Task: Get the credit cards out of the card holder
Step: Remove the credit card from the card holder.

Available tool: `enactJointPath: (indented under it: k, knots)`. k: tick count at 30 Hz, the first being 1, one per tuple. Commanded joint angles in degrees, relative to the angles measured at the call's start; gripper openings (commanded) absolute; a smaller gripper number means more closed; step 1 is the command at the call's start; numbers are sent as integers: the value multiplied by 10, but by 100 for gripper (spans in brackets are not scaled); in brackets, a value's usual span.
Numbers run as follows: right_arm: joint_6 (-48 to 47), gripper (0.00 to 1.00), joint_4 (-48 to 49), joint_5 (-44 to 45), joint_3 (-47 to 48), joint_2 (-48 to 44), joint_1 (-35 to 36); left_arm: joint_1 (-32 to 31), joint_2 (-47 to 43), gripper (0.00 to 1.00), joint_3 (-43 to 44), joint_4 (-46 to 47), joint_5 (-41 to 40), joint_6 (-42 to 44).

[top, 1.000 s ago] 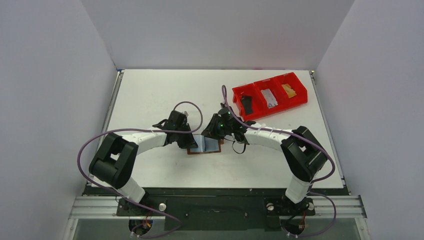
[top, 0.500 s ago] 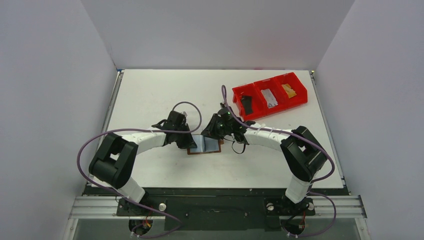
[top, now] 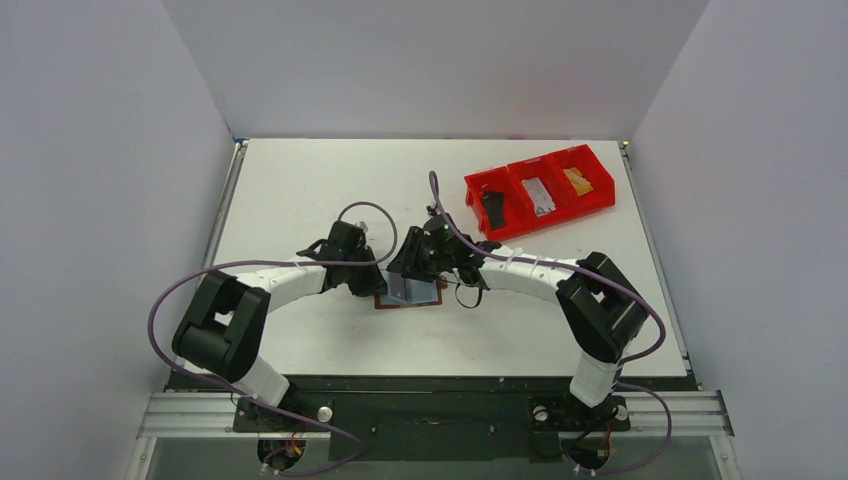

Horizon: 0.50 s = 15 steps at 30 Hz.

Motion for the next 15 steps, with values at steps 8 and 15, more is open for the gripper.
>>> enactJointPath:
  k: [8, 15]
  knots:
    - [-29, 40, -54, 46, 39, 12, 9, 15, -28, 7, -17, 36, 29, -1]
    - [-47, 46, -69, 54, 36, 16, 14, 20, -33, 7, -10, 15, 14, 1]
